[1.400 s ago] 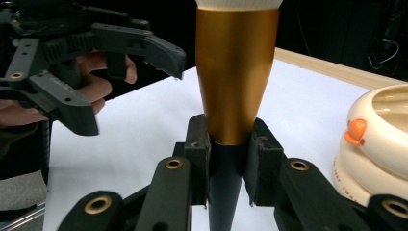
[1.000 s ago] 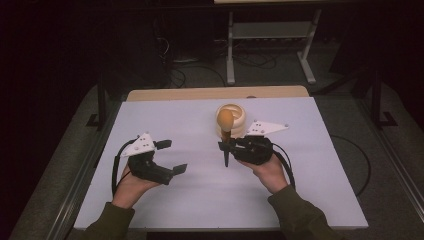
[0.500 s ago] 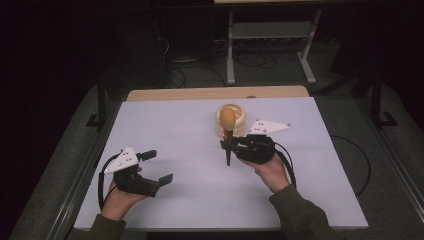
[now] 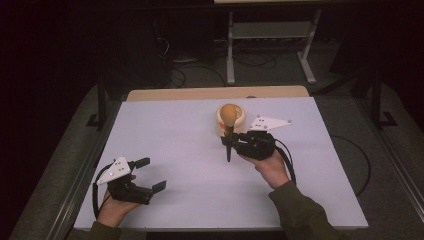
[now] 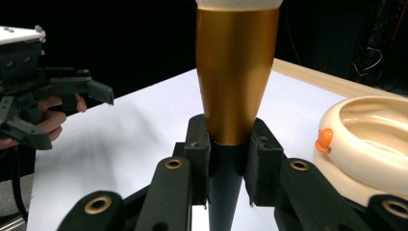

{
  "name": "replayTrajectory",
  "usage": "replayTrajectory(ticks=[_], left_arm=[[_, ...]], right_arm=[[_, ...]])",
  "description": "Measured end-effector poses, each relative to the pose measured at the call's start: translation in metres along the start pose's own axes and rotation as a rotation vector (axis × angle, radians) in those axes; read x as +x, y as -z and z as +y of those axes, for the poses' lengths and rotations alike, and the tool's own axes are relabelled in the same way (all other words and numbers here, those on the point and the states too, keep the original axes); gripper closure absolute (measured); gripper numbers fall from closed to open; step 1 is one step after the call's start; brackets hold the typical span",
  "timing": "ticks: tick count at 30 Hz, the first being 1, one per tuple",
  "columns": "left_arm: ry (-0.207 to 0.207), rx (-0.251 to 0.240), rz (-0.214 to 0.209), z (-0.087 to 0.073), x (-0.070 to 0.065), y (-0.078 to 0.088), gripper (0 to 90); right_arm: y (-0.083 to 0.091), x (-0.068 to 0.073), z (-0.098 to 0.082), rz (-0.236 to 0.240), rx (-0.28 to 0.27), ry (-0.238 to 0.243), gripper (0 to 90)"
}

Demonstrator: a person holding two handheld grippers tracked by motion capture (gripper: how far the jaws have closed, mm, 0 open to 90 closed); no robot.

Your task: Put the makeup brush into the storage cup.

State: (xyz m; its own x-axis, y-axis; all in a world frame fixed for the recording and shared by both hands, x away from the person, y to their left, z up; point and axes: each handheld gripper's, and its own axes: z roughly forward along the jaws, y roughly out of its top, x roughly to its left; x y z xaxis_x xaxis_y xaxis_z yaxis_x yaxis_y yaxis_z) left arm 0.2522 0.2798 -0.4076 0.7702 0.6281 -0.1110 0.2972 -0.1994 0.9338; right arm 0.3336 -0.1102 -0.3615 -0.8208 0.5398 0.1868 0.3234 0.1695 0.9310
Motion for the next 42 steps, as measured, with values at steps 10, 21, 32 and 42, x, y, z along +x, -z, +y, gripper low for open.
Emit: replayTrajectory(ticks=[10,21,32,42], left_arm=[[0.012,-0.005,-0.006,-0.005,0.001,0.004,0.0],[0.031,-0.027,-0.007,-0.005,0.001,0.005,0.0],[0.022,-0.018,-0.005,-0.005,0.002,0.005,0.0],[0.021,-0.018,-0.005,-0.006,0.002,0.004,0.0]], right_arm=[[-0.001,-0.009,0.011,-0.013,-0.013,-0.012,73.1],[-0.002,-0.021,0.023,-0.025,-0.034,-0.027,73.0],[-0.005,-0.030,0.034,-0.044,-0.038,-0.021,73.0],[-0.008,-0.038,0.048,-0.061,-0.042,-0.024,73.0]])
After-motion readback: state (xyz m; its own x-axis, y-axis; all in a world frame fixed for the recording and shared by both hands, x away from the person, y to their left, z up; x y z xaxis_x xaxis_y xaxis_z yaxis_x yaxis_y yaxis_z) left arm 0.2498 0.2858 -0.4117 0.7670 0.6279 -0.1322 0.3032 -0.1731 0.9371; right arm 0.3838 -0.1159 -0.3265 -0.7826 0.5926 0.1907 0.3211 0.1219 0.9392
